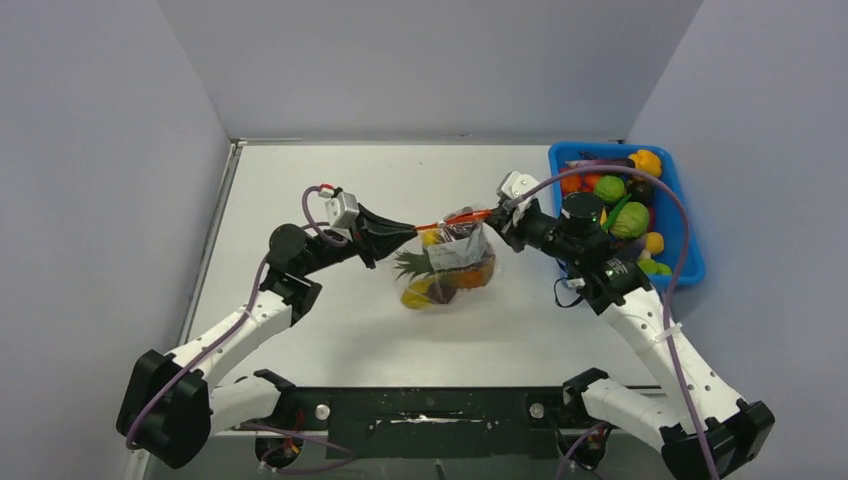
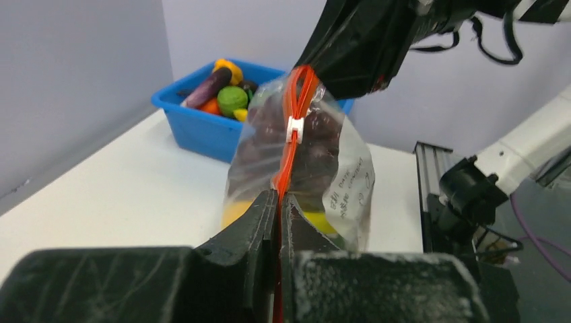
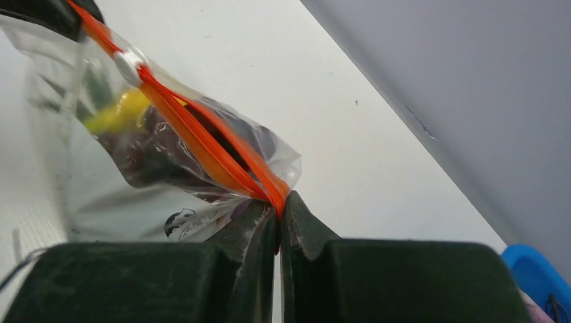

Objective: Place the food in the zip-top bag and seal the zipper
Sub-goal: Adjust the zipper food storage bag at the center of the board.

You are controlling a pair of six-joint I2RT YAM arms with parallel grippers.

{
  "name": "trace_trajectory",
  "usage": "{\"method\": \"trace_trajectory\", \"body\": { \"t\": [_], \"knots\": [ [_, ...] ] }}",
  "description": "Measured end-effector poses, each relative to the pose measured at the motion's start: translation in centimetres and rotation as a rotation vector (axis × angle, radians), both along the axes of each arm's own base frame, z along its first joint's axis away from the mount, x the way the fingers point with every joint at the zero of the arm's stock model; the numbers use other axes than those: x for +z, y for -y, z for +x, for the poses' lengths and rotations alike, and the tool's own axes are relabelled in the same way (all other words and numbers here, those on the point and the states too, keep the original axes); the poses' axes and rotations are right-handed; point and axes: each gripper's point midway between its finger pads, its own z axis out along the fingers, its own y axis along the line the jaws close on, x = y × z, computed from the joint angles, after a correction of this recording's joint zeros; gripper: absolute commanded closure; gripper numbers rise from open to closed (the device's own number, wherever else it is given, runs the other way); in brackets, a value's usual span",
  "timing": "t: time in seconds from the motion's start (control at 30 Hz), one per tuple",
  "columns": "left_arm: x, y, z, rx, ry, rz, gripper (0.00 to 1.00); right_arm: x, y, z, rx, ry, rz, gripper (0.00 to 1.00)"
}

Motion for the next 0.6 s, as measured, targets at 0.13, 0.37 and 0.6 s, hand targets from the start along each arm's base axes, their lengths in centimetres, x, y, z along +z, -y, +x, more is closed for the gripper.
{"method": "trace_trajectory", "body": {
  "t": [0.13, 0.37, 0.6],
  "knots": [
    [-1.3, 0.0, 0.1, -0.013, -0.023, 0.043, 1.00, -0.3, -1.5, -1.0, 0.044, 0.026, 0.001, 1.00],
    [-2.9, -0.4, 1.2, 0.011, -0.046, 0.082, 1.00, -6.1, -1.6, -3.4, 0.106, -0.041, -0.076, 0.96],
    [-4.4, 0.0, 0.4, -0.030, -0.062, 0.136, 1.00, -5.9, -0.6, -2.8, 0.062, -0.067, -0.040, 0.67]
  ]
}}
